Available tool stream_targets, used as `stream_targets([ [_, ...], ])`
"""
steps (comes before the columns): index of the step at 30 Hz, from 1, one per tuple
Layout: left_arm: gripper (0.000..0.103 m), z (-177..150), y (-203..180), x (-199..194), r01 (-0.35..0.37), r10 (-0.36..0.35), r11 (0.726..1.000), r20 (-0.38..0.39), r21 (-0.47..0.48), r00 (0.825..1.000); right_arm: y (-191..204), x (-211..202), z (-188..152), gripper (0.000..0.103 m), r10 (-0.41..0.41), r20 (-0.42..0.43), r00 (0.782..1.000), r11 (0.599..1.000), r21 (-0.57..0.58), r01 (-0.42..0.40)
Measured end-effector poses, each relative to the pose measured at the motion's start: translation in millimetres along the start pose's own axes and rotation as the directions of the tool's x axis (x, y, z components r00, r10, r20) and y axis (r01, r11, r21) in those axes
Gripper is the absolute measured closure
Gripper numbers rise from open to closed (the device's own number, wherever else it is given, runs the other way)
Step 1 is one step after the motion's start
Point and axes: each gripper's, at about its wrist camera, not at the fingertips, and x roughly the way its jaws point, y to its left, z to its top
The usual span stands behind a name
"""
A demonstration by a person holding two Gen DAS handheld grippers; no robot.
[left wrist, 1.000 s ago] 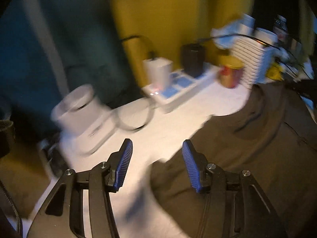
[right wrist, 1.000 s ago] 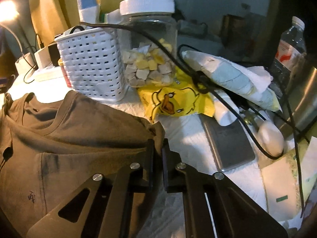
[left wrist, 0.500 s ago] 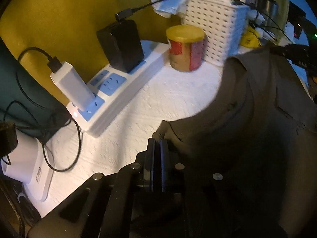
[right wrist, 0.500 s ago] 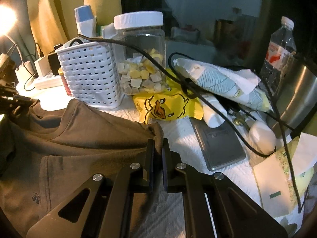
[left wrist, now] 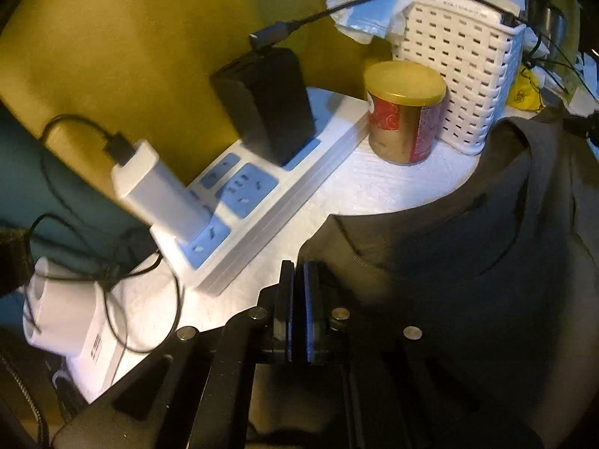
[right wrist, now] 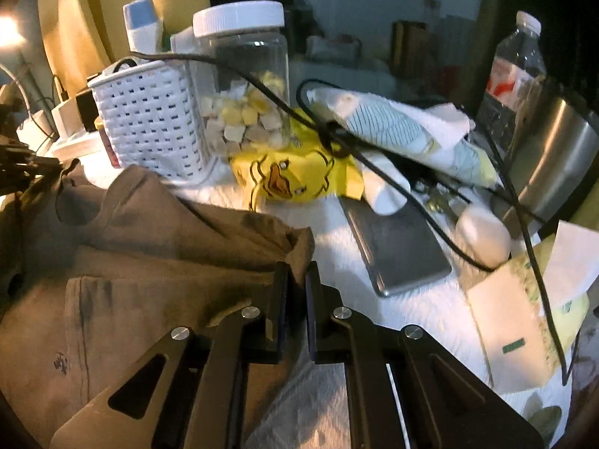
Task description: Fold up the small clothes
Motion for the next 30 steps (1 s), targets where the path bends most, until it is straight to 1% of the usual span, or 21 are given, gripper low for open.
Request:
stream_targets([
  [1, 0.098, -3, 2, -6, -0.008, 0.008, 1.000, 0.009, -0.011, 1.000, 0, -2, -1, 0.087, -0.001, -0.002, 1.000, 1.000, 0.003, 0.001],
  [2, 0.098, -5, 4, -13, -0.020, 0.020, 1.000, 0.016, -0.020, 1.000, 0, -5, -2, 0.072, -0.007, 0.002, 1.000, 1.000, 0.004, 0.007],
  [3, 0.097, -7, 6, -18, -0.036, 0.036, 0.999, 0.022, -0.030, 0.999, 0, -10, -3, 0.064, -0.010, 0.009, 1.000, 1.000, 0.006, 0.010],
  [4, 0.096, -10, 8, -24, -0.044, 0.045, 0.998, 0.026, -0.037, 0.999, 0, -14, -4, 0.056, -0.011, 0.013, 1.000, 1.000, 0.007, 0.011],
  [5, 0.092, -5, 6, -26, -0.046, 0.048, 0.998, 0.029, -0.046, 0.998, 1, -18, -6, 0.056, -0.012, 0.016, 1.000, 1.000, 0.007, 0.012],
  [6, 0.076, -11, 7, -34, -0.045, 0.047, 0.997, 0.032, -0.061, 0.998, 2, -25, -8, 0.056, -0.013, 0.019, 1.000, 1.000, 0.006, 0.013],
  [7, 0.053, -17, 7, -41, -0.046, 0.049, 0.996, 0.039, -0.075, 0.998, 3, -30, -10, 0.056, -0.013, 0.021, 1.000, 1.000, 0.006, 0.013],
  [8, 0.044, -24, 7, -50, -0.043, 0.048, 0.995, 0.053, -0.092, 0.997, 4, -36, -13, 0.056, -0.011, 0.023, 1.000, 1.000, 0.007, 0.011],
  [9, 0.039, -31, 7, -60, -0.035, 0.043, 0.993, 0.070, -0.111, 0.997, 6, -40, -15, 0.056, -0.008, 0.023, 1.000, 1.000, 0.007, 0.008],
  [11, 0.039, -45, 6, -74, -0.025, 0.035, 0.991, 0.075, -0.132, 0.997, 11, -52, -22, 0.056, -0.003, 0.023, 1.000, 1.000, 0.003, 0.003],
  [14, 0.039, -69, 0, -97, -0.032, 0.044, 0.987, 0.077, -0.155, 0.996, 19, -72, -38, 0.056, 0.012, 0.016, 1.000, 1.000, -0.012, -0.012],
  [16, 0.039, -96, -2, -109, -0.014, 0.029, 0.983, 0.081, -0.181, 0.996, 27, -82, -47, 0.056, 0.030, 0.008, 1.000, 0.999, -0.035, -0.030],
  [18, 0.039, -118, -11, -119, -0.003, 0.018, 0.981, 0.075, -0.194, 0.997, 37, -91, -57, 0.050, 0.048, 0.005, 0.999, 0.997, -0.063, -0.047],
  [19, 0.039, -128, -16, -122, -0.005, 0.018, 0.981, 0.064, -0.193, 0.998, 45, -96, -64, 0.043, 0.049, 0.004, 0.999, 0.995, -0.085, -0.048],
  [20, 0.039, -138, -23, -123, -0.014, 0.023, 0.982, 0.048, -0.187, 0.999, 51, -100, -69, 0.041, 0.044, 0.000, 0.999, 0.994, -0.103, -0.044],
  [23, 0.039, -161, -39, -125, -0.013, 0.015, 0.984, 0.008, -0.178, 1.000, 62, -107, -84, 0.040, 0.030, -0.020, 0.999, 0.990, -0.138, -0.032],
  [25, 0.039, -173, -50, -124, 0.003, -0.004, 0.984, -0.005, -0.178, 1.000, 66, -109, -93, 0.040, 0.027, -0.035, 0.999, 0.989, -0.144, -0.031],
  [28, 0.039, -187, -67, -127, -0.001, -0.002, 0.986, -0.019, -0.168, 1.000, 74, -110, -105, 0.040, 0.014, -0.059, 0.998, 0.986, -0.167, -0.023],
  [30, 0.039, -194, -74, -128, 0.007, -0.011, 0.986, -0.026, -0.168, 1.000, 78, -111, -112, 0.040, 0.023, -0.072, 0.997, 0.984, -0.177, -0.036],
])
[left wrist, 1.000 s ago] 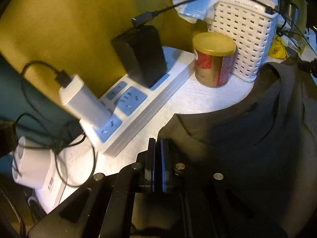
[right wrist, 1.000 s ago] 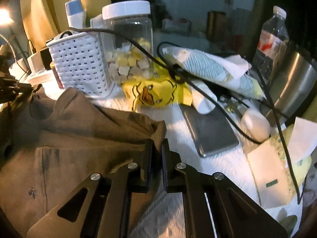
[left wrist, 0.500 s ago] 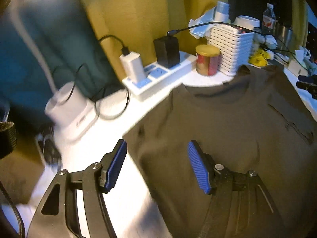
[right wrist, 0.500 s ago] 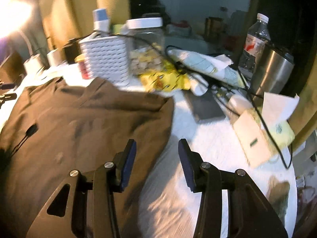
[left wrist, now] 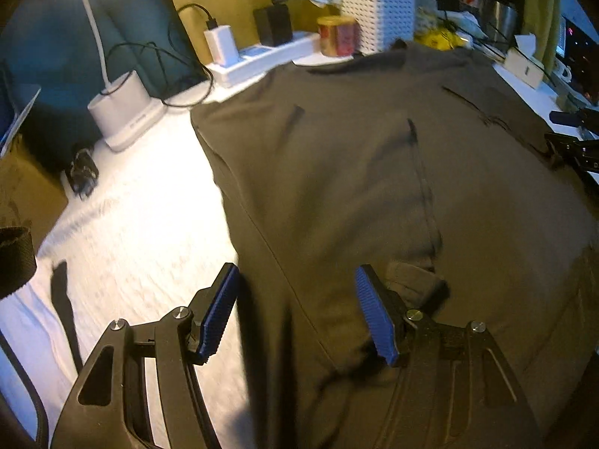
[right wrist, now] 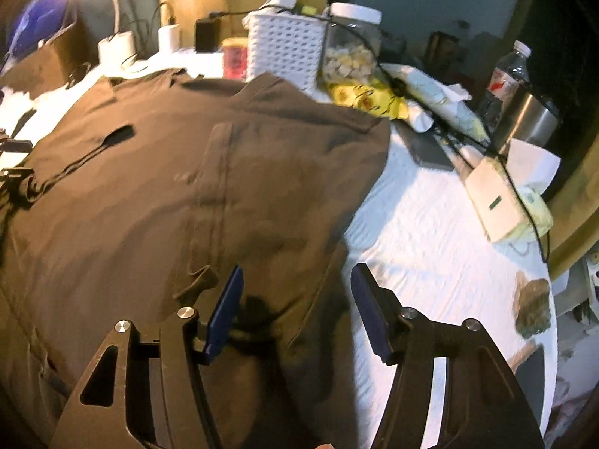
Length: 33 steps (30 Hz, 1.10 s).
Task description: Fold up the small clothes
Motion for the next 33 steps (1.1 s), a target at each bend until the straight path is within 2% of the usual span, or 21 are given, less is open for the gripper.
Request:
stream_targets([
  [4, 0.030, -10, -5, -6, -0.010, 0.010, 1.000, -0.004, -0.017, 1.000, 11, -1, -11, 0.039, 0.000, -0.012, 1.000, 1.000, -0.023, -0.001],
  [10, 0.030, -20, -9, -21, 0.000, 0.000, 0.999, 0.016, -0.032, 1.000, 12, -17, -20, 0.039, -0.001, 0.008, 1.000, 1.000, -0.006, 0.002],
  [14, 0.030, -27, -8, -38, 0.010, -0.004, 0.997, 0.083, -0.075, 0.997, 7, -32, -27, 0.039, -0.020, 0.030, 0.999, 0.999, 0.027, 0.019],
  [20, 0.030, -34, -9, -68, 0.053, -0.024, 0.989, 0.208, -0.135, 0.978, -11, -60, -42, 0.039, -0.052, 0.060, 0.997, 0.991, 0.126, 0.044],
  [24, 0.021, -41, -9, -82, 0.092, -0.039, 0.978, 0.269, -0.186, 0.962, -23, -79, -59, 0.039, -0.053, 0.077, 0.996, 0.981, 0.190, 0.037],
  [29, 0.021, -54, -10, -93, 0.125, -0.049, 0.964, 0.305, -0.235, 0.951, -26, -97, -81, 0.039, -0.052, 0.085, 0.995, 0.975, 0.218, 0.033],
  [33, 0.021, -66, -13, -97, 0.130, -0.046, 0.957, 0.308, -0.258, 0.950, -21, -104, -98, 0.039, -0.040, 0.071, 0.997, 0.976, 0.216, 0.024],
])
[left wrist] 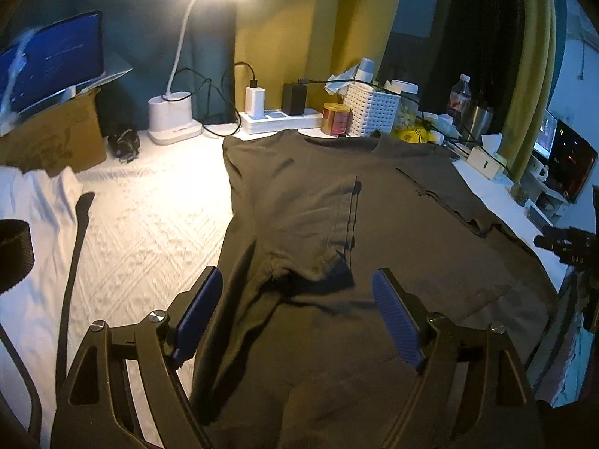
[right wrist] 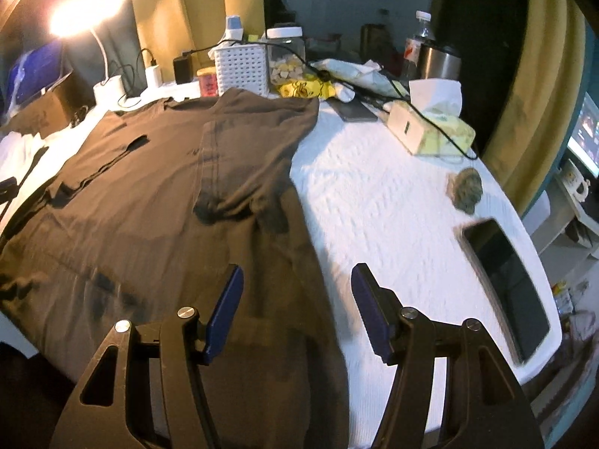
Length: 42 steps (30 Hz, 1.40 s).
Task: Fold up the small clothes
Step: 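Move both grippers to the shirt edge and close them on it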
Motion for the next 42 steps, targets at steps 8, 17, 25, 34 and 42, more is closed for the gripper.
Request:
stream_targets([
  [8, 0.021, -27, 2, -19, -0.033, 0.033, 0.999, -0.002, -0.003, 0.999, 9, -1, -28, 0.051, 0.028, -0.036, 0.999, 1.000, -0.013, -0.028],
  [17, 0.021, -62, 24, -42, -0.099, 0.098, 0.995, -0.054, -0.022, 0.994, 14, 9, -43, 0.052, 0.025, -0.058, 0.998, 1.000, 0.001, -0.025],
  [25, 0.064, -79, 32, -49, -0.129, 0.129, 0.992, -0.099, 0.004, 0.987, 19, 10, -45, 0.059, 0.025, -0.037, 0.999, 1.000, 0.014, -0.025],
  [34, 0.066, -83, 19, -51, -0.144, 0.149, 0.988, -0.077, 0.057, 0.986, 18, 9, -48, 0.063, 0.033, -0.025, 0.999, 0.999, 0.019, -0.033],
  [42, 0.065, -88, 17, -32, -0.129, 0.139, 0.989, -0.157, 0.077, 0.978, 15, 8, -49, 0.063, 0.047, -0.003, 0.999, 0.998, 0.041, -0.047],
])
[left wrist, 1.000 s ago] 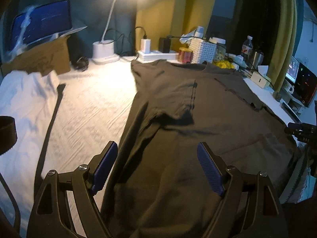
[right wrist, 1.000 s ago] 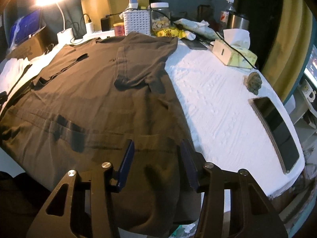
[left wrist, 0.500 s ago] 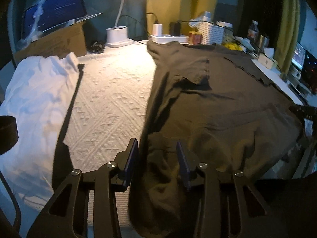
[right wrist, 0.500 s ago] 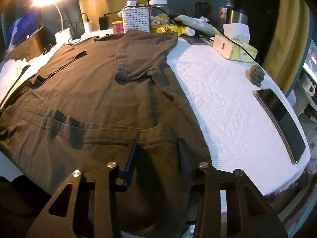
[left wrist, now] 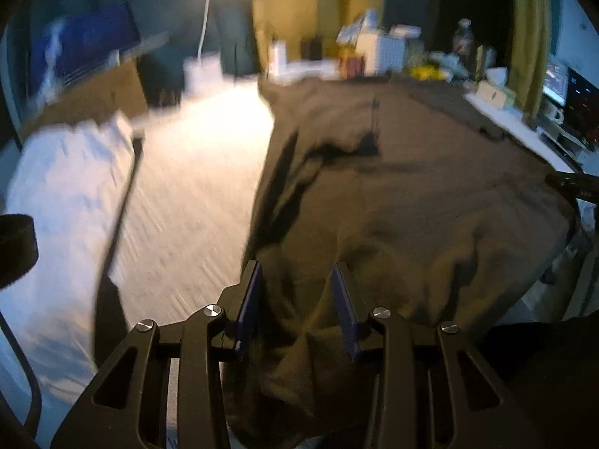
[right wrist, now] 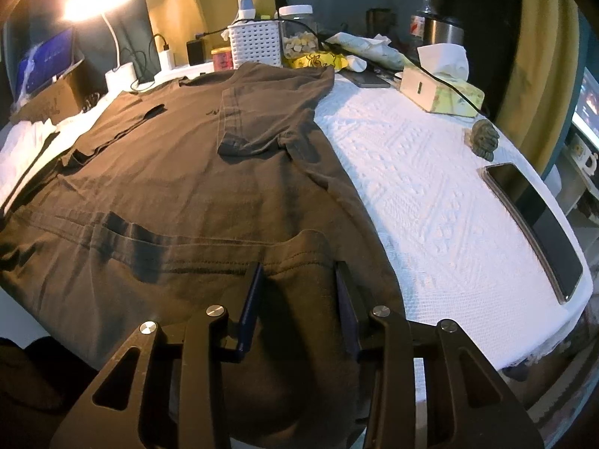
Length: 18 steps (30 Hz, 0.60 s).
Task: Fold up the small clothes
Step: 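Move both grippers to the shirt edge and close them on it, then lift the held shirt edge with both grippers above the table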
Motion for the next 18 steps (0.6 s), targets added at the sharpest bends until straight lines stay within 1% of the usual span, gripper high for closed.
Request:
stream_targets([
  [2, 0.065, 0, 0, 0, -0.003, 0.003, 1.000, 0.006, -0.018, 1.000, -1, -1, -1, 0.063, 0.002, 0.009, 1.000, 1.000, 0.012, -0.002],
  [4, 0.065, 0, -2, 1, -0.003, 0.003, 1.000, -0.005, -0.012, 1.000, 1, 0, -2, 0.064, -0.004, 0.012, 1.000, 1.000, 0.011, 0.003],
  [6, 0.066, 0, -1, 1, 0.010, -0.010, 1.000, -0.008, -0.018, 1.000, 2, 0, -2, 0.071, 0.010, 0.017, 1.000, 1.000, 0.011, -0.010],
  [7, 0.069, 0, 0, 1, 0.016, -0.017, 1.000, -0.010, -0.024, 1.000, 3, -1, -3, 0.078, 0.014, 0.019, 1.000, 1.000, 0.009, -0.015],
  [8, 0.076, 0, 0, 0, 0.024, -0.024, 0.999, -0.011, -0.022, 1.000, 3, -1, -3, 0.088, 0.024, 0.021, 0.999, 1.000, 0.010, -0.025],
  [9, 0.097, 0, -2, -2, 0.045, -0.045, 0.999, -0.013, -0.015, 0.999, 3, -2, -3, 0.089, 0.030, 0.021, 0.999, 0.999, 0.013, -0.031],
  [11, 0.099, 0, -7, -5, 0.028, -0.028, 1.000, -0.011, 0.007, 1.000, 1, -4, -3, 0.093, 0.030, 0.027, 0.999, 0.999, 0.025, -0.030],
  [13, 0.100, 3, -10, -14, 0.047, -0.047, 0.999, 0.005, 0.019, 0.999, 1, -8, -2, 0.094, 0.023, 0.040, 0.999, 0.999, 0.032, -0.025],
  [16, 0.100, 11, -14, -33, 0.021, -0.022, 0.999, 0.062, 0.031, 0.998, -2, -16, 4, 0.094, 0.018, 0.062, 0.998, 0.999, 0.038, -0.020],
  [18, 0.100, 17, -10, -44, 0.005, -0.007, 1.000, 0.102, 0.017, 0.995, -3, -22, 7, 0.094, 0.018, 0.074, 0.997, 0.999, 0.037, -0.020],
])
